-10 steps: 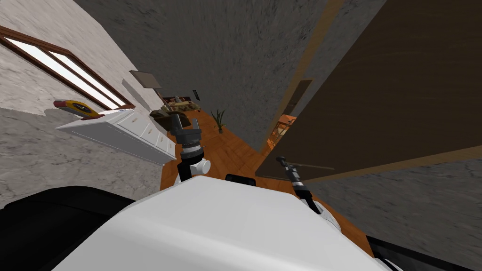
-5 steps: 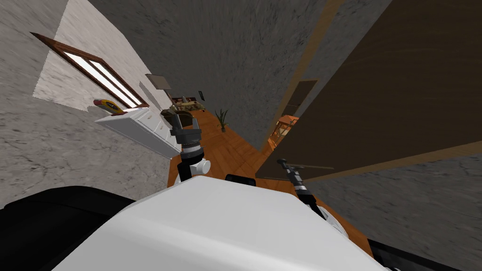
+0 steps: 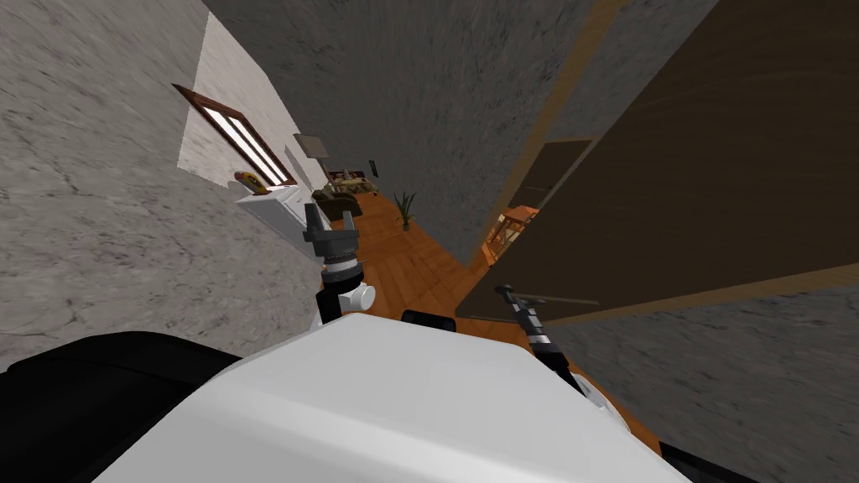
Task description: Pull the door open
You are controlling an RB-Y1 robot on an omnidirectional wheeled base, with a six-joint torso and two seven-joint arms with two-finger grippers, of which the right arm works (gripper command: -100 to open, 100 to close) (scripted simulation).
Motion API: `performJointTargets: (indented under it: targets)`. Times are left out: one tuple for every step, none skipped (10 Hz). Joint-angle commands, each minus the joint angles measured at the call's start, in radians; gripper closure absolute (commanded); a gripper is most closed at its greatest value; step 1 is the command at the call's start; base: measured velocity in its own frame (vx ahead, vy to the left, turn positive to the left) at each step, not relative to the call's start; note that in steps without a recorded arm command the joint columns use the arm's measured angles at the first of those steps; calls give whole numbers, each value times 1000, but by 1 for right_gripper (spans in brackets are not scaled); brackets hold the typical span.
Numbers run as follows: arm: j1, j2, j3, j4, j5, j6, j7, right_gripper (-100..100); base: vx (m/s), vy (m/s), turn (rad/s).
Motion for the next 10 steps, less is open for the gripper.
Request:
performJointTargets:
  targets:
    - [5,-9,4,17,-2,-27,-6,100,-248,-115,180]
    - [8,-12,6,22,-3,-37,-8,100,-200,-72,166]
    - [10,-15,9,28,-4,-48,-10,100,-206,-81,139]
    - [13,-11,10,14,-2,-33,-9,100,-98,-41,33]
    - [17,-12,16,22,-3,-45,-11,100,-156,-59,217]
    - [17,-13,16,25,-4,-48,-11,100,-185,-78,156]
    - [17,-15,18,31,-5,-57,-12,100,-180,-67,112]
    - [17,-17,20,38,-7,-66,-13,100,-180,-57,143]
    - [17,-20,23,45,-8,-75,-14,100,-194,-85,181]
    - [18,-22,25,53,-9,-85,-16,100,-197,-103,215]
